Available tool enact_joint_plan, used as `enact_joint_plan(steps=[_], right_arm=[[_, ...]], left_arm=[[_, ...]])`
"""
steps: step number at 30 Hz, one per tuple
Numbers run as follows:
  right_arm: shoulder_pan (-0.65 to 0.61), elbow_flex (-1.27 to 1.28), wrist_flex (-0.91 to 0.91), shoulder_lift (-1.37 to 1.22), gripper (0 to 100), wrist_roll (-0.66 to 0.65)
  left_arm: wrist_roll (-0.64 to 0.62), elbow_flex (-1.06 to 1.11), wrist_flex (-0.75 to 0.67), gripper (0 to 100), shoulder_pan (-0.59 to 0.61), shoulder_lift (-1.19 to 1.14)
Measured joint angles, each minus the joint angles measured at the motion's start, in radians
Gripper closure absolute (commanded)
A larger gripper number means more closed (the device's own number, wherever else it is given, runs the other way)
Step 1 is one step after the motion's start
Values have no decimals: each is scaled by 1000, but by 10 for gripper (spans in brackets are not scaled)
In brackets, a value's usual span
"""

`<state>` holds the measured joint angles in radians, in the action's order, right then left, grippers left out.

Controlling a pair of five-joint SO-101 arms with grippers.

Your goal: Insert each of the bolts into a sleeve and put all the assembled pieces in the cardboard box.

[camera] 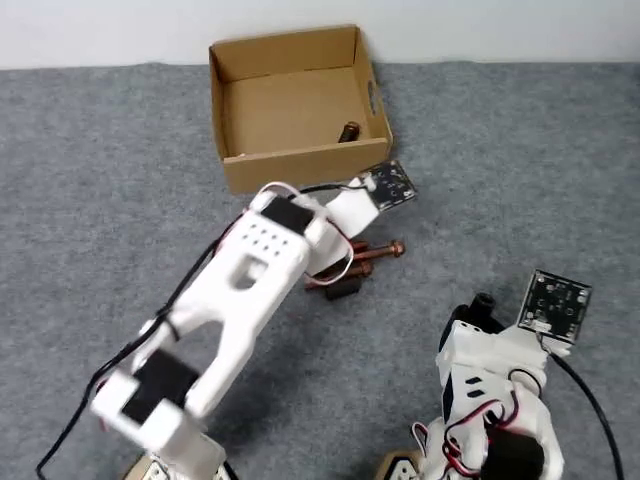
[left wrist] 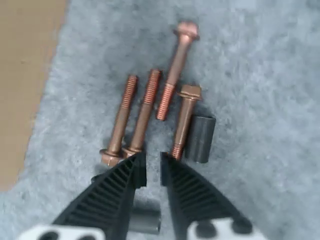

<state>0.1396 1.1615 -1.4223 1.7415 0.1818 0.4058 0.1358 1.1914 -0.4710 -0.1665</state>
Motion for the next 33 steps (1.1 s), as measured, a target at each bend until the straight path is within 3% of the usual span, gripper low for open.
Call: enact_joint_plan(steps=[7,19,26,33], right_arm=[[0,0,0,0,991,0],[0,0,0,0,991,0],[0,0,0,0,991,0],[0,0,0,0,991,0]], left_arm=[[80,-324,199,888,0,-298],[101,-890,485,891,-54,-730],[101,-1109,531,892,-75,-899],[104,-1162,542,922,-77,-944]])
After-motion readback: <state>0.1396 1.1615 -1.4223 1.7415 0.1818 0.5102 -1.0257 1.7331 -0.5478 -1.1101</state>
